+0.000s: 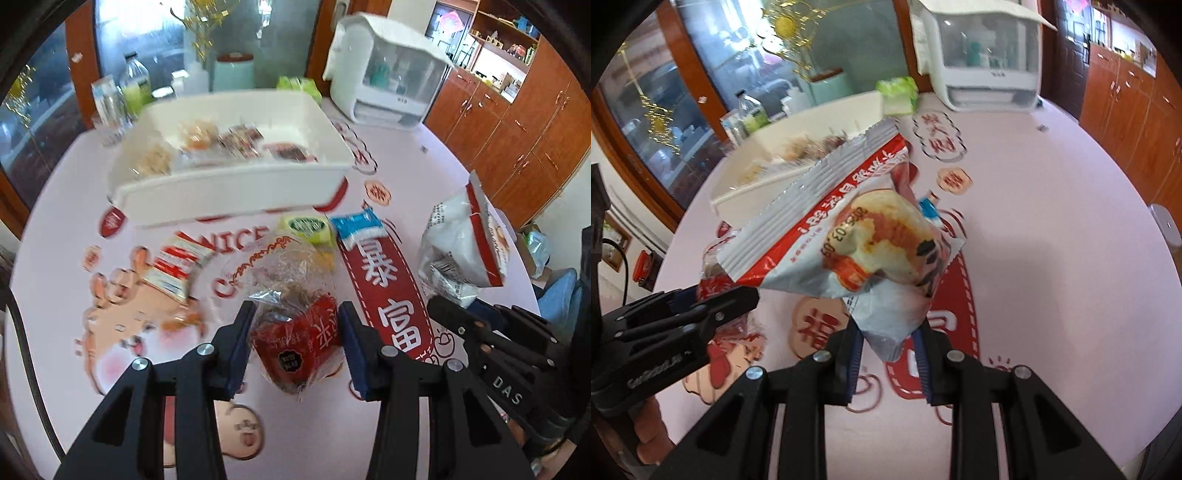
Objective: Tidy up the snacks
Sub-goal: 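Carry both held snacks over the tray, lower them and open both grippers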
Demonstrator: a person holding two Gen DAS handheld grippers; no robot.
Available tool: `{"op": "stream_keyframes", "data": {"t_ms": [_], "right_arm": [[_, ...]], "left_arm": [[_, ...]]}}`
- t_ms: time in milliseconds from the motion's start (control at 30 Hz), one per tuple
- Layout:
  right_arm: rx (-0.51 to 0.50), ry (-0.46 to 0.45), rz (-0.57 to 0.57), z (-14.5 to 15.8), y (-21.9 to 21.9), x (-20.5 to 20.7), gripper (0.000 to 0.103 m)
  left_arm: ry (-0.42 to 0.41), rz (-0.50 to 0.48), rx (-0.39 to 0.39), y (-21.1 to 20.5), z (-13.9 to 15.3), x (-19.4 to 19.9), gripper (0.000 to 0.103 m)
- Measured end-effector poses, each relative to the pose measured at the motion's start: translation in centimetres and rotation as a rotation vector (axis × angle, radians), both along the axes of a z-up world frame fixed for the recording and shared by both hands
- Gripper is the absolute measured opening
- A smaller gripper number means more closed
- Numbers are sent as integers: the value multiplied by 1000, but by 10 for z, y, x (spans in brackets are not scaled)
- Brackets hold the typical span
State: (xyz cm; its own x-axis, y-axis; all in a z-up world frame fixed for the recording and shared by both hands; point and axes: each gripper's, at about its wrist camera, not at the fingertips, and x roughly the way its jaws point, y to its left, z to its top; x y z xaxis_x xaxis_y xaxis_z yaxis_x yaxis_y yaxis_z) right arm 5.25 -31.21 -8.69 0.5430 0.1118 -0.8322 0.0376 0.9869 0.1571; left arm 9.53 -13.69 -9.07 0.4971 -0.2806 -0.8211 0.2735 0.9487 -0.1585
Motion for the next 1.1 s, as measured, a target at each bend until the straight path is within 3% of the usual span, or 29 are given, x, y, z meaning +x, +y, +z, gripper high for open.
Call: {"op": "stream_keyframes", "data": {"t_ms": [167, 433, 600, 800, 1000, 1100], "right_arm": [[21, -48, 29, 26, 21, 10, 26], [5, -132, 68, 89, 55, 58, 26], [-1, -156, 67, 112, 75, 106, 26], [-11, -137, 90, 114, 98, 164, 26], [-40, -79, 91, 93, 110, 218, 26], [-46, -33, 80, 73, 111, 237, 28]], "left_arm": [[-59, 19, -2, 35, 51, 11, 44], [-208, 21, 38, 62, 136, 68, 44], [-272, 9, 76, 69, 162, 111, 45], [-260, 7, 122, 76, 148, 174, 45], [-164, 10, 152, 79, 93, 227, 45], [-121, 19, 180, 80, 65, 243, 55]]}}
